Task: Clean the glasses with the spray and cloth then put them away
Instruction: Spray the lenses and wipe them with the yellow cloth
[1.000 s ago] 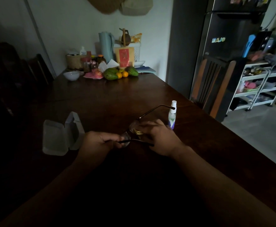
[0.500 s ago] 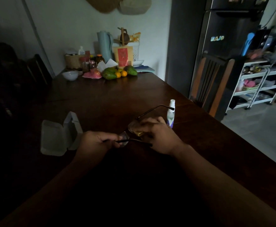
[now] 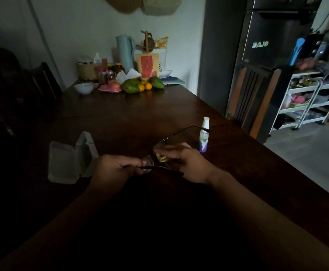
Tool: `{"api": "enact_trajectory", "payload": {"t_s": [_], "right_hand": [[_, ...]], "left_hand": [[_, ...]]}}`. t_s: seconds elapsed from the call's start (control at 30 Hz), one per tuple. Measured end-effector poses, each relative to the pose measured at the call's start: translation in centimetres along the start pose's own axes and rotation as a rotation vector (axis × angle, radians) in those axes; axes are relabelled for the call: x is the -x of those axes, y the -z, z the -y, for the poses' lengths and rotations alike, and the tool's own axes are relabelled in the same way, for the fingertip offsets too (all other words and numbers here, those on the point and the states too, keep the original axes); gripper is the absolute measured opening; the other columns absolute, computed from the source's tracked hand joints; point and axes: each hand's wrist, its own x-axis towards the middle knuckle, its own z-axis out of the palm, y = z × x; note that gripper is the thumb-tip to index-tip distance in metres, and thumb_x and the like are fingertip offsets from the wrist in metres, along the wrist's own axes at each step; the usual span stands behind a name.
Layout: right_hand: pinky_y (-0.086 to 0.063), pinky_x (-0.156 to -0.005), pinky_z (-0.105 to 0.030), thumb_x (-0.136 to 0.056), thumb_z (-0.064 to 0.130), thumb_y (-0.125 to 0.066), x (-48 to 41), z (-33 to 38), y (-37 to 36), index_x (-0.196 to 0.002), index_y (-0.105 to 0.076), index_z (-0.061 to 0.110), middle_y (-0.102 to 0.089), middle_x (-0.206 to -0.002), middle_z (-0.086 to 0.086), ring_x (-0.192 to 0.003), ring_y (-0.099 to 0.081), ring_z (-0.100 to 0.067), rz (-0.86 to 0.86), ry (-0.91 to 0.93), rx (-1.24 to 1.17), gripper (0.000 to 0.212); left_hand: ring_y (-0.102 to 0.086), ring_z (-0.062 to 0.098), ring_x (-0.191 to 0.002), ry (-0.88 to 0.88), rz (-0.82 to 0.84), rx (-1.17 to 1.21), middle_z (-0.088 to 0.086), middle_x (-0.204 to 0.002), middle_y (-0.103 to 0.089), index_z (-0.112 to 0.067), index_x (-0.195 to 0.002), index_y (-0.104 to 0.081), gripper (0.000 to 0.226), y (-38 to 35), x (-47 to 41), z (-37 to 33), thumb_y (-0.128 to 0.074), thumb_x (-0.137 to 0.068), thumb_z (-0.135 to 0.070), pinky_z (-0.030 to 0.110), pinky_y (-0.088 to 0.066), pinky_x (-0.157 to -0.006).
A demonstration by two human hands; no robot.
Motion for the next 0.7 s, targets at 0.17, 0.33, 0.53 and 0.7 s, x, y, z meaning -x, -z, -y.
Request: {"api": "enact_trajectory", "payload": {"t_s": [0.17,0.33,0.53,0.7], "right_hand": [[-0.034,-0.110,-0.054,-0.092,0.022,-0.064,0.0,0.0,0.1,-0.140,-0.048,0.045,-0.047,-0.147,0.021,-0.135,-0.037,-0.012,-0.003,0.003,0.057,0.056],[-0.035,-0.109,-0.057,-0.087,0.021,-0.065,0.1,0.1,0.2,-0.140,-0.048,0.045,-0.048,-0.146,0.018,-0.135,-0.034,-0.013,-0.005,-0.008,0.061,0.060],[-0.035,-0.111,-0.052,-0.086,0.022,-0.064,0.2,0.2,0.2,-0.142,-0.047,0.042,-0.051,-0.145,0.012,-0.136,-0.034,-0.015,-0.005,-0.001,0.045,0.062],[-0.037,-0.110,-0.048,-0.091,0.032,-0.059,0.5,-0.1,0.2,-0.139,-0.047,0.050,-0.050,-0.142,0.013,-0.136,-0.033,-0.010,-0.043,-0.071,0.164,0.052]], "left_hand": [[-0.071,0.004,-0.074,-0.018,0.011,0.018,-0.018,-0.076,-0.075,-0.049,-0.071,-0.074,0.064,0.0,-0.1,0.5,-0.062,-0.081,0.013,0.030,-0.056,-0.072],[-0.072,0.005,-0.077,-0.050,0.017,-0.006,-0.019,-0.079,-0.075,-0.050,-0.074,-0.074,0.060,0.1,-0.2,0.7,-0.066,-0.079,0.009,0.033,-0.057,-0.075],[-0.072,0.005,-0.078,-0.040,0.019,0.002,-0.017,-0.081,-0.076,-0.049,-0.075,-0.074,0.059,0.1,-0.1,0.3,-0.065,-0.080,0.010,0.019,-0.056,-0.072],[-0.070,-0.001,-0.072,-0.006,0.029,0.007,-0.019,-0.074,-0.074,-0.049,-0.069,-0.073,0.062,0.0,0.1,-0.5,-0.063,-0.081,0.011,0.015,-0.054,-0.068]]}}
